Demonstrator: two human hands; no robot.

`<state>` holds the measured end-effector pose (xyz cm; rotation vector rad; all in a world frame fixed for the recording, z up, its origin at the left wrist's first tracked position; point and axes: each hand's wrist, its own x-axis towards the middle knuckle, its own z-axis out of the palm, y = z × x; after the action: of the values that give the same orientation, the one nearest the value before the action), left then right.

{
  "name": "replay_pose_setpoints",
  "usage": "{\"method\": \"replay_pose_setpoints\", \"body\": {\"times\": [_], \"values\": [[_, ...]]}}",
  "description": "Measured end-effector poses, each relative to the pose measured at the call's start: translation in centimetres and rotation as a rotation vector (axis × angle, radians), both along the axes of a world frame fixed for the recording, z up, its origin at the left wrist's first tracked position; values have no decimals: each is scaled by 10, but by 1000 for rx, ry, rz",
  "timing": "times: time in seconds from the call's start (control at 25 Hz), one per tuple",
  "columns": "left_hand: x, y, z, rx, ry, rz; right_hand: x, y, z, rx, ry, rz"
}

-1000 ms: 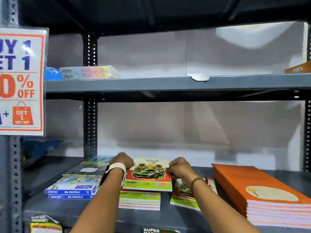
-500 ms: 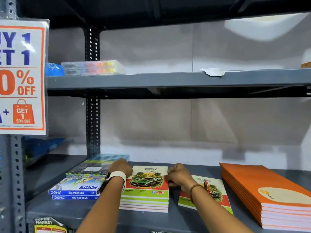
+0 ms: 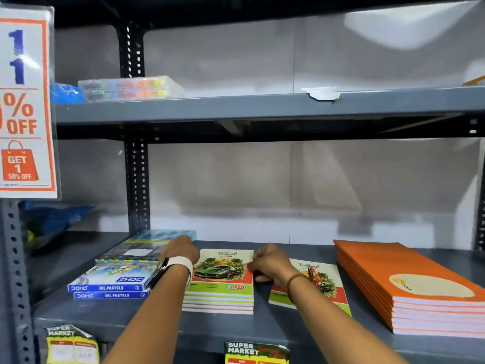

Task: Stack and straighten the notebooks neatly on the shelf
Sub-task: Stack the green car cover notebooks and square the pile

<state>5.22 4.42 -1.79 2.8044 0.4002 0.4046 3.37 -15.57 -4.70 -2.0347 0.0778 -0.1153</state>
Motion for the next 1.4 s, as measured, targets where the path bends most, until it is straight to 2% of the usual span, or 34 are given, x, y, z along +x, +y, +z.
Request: {"method": "replay_pose_setpoints", "body": {"times": [0.16,0.28,0.4,0.56,0.68,0.8,1.08,1.2,1.32,1.4], "values": [[-3,-30,20,-12,-195,7,-6,-12,20,-85,-105,-78],[-3,-78,36,-59,-197,-107,-9,-43,41,-200,-174,-239],[-6,-131,28,-68,-115,-239,-18,-76,40,-237,-149,-286],[-12,-188,-1,186,55,-374,-34,-105,10,-427,15,-252],[-14,-205,-13,357,135,-353,-41,-116,-2,-523,65,-219],[-16,-213,-12,378,186,-356,-43,-118,-5,-577,77,-199],[-15,-208,-2,207,209,-424,-43,-114,-7,-622,47,-188],[-4,-198,6,111,200,-385,-44,-113,-7,-591,38,-211],[3,-180,18,-86,165,-333,-44,-112,-3,-457,20,-236],[7,-164,29,-193,121,-307,-42,-108,-1,-202,-40,-263]]}}
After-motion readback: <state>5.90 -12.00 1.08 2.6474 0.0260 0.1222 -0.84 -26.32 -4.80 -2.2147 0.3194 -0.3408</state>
